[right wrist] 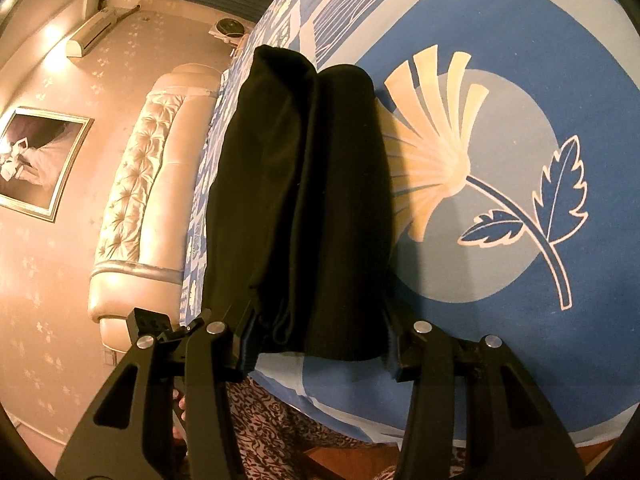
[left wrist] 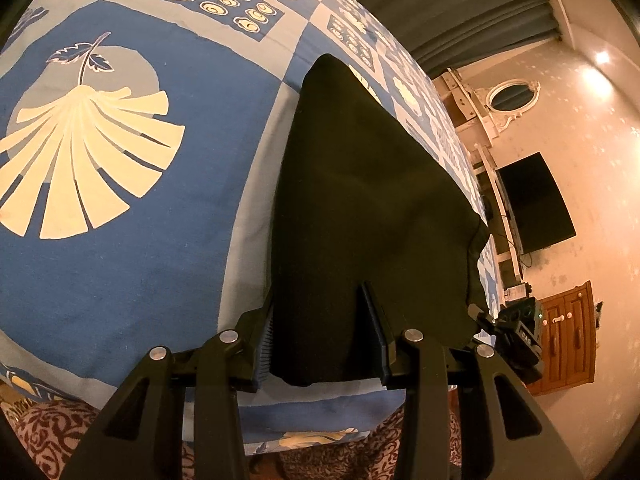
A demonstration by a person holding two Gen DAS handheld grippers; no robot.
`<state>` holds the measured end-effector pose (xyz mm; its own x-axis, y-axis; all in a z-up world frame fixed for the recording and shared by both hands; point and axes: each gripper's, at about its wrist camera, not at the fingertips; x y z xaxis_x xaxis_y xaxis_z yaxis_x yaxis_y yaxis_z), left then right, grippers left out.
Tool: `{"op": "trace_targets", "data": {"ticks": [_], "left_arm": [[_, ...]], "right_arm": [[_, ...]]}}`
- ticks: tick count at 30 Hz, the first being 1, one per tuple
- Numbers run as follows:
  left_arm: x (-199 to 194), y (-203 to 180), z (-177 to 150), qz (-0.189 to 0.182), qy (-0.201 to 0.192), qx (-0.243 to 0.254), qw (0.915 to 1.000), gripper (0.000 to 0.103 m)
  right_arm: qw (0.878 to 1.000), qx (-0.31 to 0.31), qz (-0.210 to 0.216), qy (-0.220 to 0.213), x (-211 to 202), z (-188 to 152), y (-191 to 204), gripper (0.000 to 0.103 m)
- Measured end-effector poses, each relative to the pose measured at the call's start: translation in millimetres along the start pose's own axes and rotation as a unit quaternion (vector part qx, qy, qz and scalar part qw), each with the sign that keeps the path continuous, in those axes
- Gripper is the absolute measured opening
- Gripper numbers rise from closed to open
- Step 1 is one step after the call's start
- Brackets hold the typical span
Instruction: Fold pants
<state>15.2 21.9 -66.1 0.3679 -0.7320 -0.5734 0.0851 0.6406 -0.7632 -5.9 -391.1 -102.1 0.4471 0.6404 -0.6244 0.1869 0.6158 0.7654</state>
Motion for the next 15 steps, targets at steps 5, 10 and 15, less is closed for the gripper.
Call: {"op": "trace_targets", "data": {"ticks": [5,10,15], "left_arm": [[-2.4,2.6,0.8,0.000,0.007,0.010,0.9999,0.059],[-23.6,5.8,0.7,0.002,0.005,0.054,0.9985,0.077],[-33.8,23.1,22.1,-0.007,-0.014,0.052,0.9986,0.080]], "right_arm": [[1.000,-0.001,0.004,-0.001,-3.1,-0.2,-0.8,0.055],[1.000,-0.012,-0.008,-0.019,-22.9,7.7,-6.0,0.075],[0.999,-0.005,-0.011,-0.052,-37.3,33.8,-14.7,0.090]]}}
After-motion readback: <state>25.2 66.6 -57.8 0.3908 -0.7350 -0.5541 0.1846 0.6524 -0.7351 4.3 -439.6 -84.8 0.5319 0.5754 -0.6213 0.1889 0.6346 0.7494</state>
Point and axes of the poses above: each gripper's, at about its wrist camera, not at the fingertips, and x roughly the way its jaws point, y to its left, z to its top, and after that the axes turned 8 degrees about -z, right-handed
